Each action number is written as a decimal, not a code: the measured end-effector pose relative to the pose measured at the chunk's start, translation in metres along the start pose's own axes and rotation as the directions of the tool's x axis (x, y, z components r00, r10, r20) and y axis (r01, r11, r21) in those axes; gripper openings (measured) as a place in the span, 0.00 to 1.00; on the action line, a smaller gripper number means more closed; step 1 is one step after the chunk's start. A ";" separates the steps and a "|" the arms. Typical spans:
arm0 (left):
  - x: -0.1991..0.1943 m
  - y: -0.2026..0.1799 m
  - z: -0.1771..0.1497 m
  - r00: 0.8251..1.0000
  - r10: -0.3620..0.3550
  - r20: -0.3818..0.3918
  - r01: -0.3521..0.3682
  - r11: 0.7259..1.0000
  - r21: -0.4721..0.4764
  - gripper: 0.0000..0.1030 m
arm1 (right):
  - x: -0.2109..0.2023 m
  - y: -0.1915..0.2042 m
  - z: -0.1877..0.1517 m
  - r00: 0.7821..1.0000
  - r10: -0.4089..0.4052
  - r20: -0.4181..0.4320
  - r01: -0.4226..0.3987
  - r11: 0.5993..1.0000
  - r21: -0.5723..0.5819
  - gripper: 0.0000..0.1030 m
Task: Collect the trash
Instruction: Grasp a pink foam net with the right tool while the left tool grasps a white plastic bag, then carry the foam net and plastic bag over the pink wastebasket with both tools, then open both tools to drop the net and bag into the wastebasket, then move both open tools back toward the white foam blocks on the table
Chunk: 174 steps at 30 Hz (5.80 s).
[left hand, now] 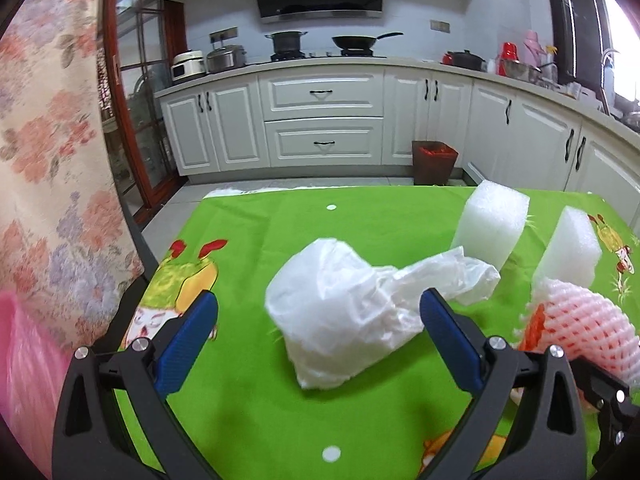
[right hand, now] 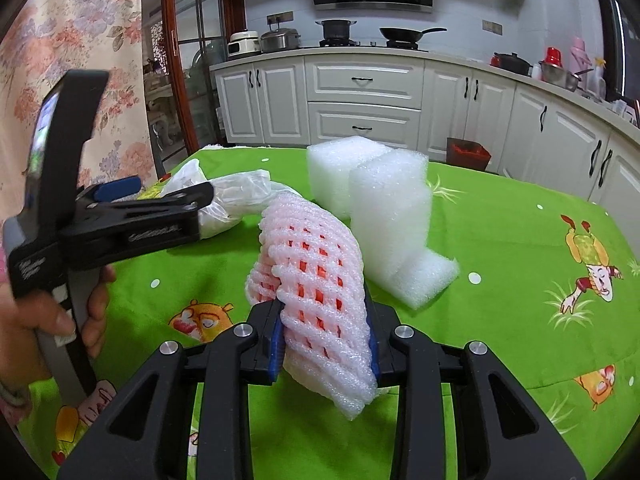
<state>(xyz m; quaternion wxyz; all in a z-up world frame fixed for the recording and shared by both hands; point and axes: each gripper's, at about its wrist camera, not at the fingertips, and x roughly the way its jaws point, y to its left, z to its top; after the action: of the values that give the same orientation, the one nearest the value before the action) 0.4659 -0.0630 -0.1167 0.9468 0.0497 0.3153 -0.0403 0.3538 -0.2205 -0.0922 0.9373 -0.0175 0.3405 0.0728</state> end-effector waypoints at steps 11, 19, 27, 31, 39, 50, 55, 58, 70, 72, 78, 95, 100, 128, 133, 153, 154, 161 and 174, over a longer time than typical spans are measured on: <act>0.024 -0.011 0.005 0.995 -0.064 -0.074 0.068 0.996 0.053 0.66 | 0.003 -0.001 0.001 1.000 -0.006 -0.014 0.006 1.000 0.012 0.30; 0.020 -0.016 0.001 0.997 -0.053 -0.059 0.057 0.996 0.069 0.48 | 0.004 -0.001 0.001 1.000 -0.011 -0.014 0.011 1.000 0.009 0.30; 0.017 -0.025 0.001 0.999 -0.022 -0.044 0.027 0.993 0.113 0.44 | 0.004 0.000 0.000 1.000 -0.016 -0.015 0.016 1.000 0.006 0.30; 0.017 -0.025 0.000 0.999 -0.012 -0.038 0.016 0.993 0.119 0.38 | 0.004 0.002 0.000 0.999 -0.027 -0.017 0.027 1.000 0.001 0.30; 0.017 -0.023 0.001 0.999 0.016 -0.037 -0.012 0.994 0.107 0.32 | 0.006 0.000 0.001 0.999 -0.042 -0.024 0.042 0.999 0.010 0.30; -0.012 -0.007 -0.013 1.000 0.020 -0.003 -0.020 1.000 -0.006 0.29 | -0.001 -0.001 -0.001 0.997 -0.071 0.001 0.071 0.997 0.018 0.30; -0.054 -0.006 -0.037 1.000 -0.019 0.003 0.019 0.998 -0.054 0.29 | -0.006 -0.004 -0.002 0.999 -0.035 0.022 0.035 0.999 0.027 0.30; -0.076 -0.004 -0.054 1.000 -0.022 0.004 0.022 0.998 -0.055 0.29 | -0.012 -0.003 -0.007 1.000 -0.019 0.011 0.019 0.999 0.028 0.30; -0.138 0.026 -0.109 1.000 -0.009 0.008 0.010 0.989 -0.146 0.29 | -0.061 0.013 -0.029 0.997 0.057 0.053 -0.058 0.998 0.029 0.30; -0.145 0.030 -0.114 1.000 -0.012 0.009 0.014 0.988 -0.157 0.29 | -0.067 0.017 -0.035 0.995 0.079 0.056 -0.080 0.997 0.020 0.30; -0.171 0.033 -0.126 0.999 -0.031 0.029 0.035 0.985 -0.171 0.29 | -0.084 0.037 -0.050 0.990 0.132 0.057 -0.131 0.991 -0.020 0.30; -0.235 0.034 -0.137 0.990 -0.030 0.139 0.049 0.989 -0.139 0.30 | -0.113 0.068 -0.058 0.962 0.256 0.090 -0.251 0.966 -0.069 0.31; -0.247 0.040 -0.136 0.984 -0.011 0.175 0.036 0.989 -0.140 0.30 | -0.125 0.079 -0.051 0.946 0.298 0.126 -0.290 0.954 -0.082 0.31; -0.287 0.194 -0.118 0.937 0.217 0.273 -0.125 0.940 -0.317 0.34 | -0.091 0.230 0.030 0.825 0.560 0.079 -0.518 0.805 -0.289 0.32; -0.276 0.239 -0.117 0.938 0.250 0.240 -0.162 0.929 -0.333 0.35 | -0.068 0.261 0.045 0.807 0.588 0.053 -0.551 0.782 -0.291 0.34; -0.246 0.330 -0.138 0.919 0.364 0.150 -0.254 0.840 -0.479 0.75 | -0.003 0.322 0.058 0.790 0.611 -0.036 -0.586 0.738 -0.335 0.57; -0.247 0.329 -0.139 0.917 0.369 0.149 -0.259 0.837 -0.482 0.77 | -0.004 0.318 0.057 0.792 0.609 -0.034 -0.585 0.742 -0.328 0.57; -0.259 0.304 -0.144 0.907 0.394 0.150 -0.278 0.827 -0.489 0.95 | -0.015 0.287 0.048 0.810 0.587 -0.012 -0.567 0.778 -0.270 0.61; -0.262 0.197 -0.124 0.945 0.240 0.220 -0.164 0.935 -0.315 0.95 | -0.053 0.192 0.018 0.878 0.476 0.048 -0.461 0.870 -0.176 0.67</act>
<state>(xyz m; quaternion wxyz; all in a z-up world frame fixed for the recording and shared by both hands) 0.2048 0.1590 -0.0446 0.9754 -0.0638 0.1865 0.0990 0.2972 -0.0360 -0.0412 0.9015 -0.0058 0.2851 0.3255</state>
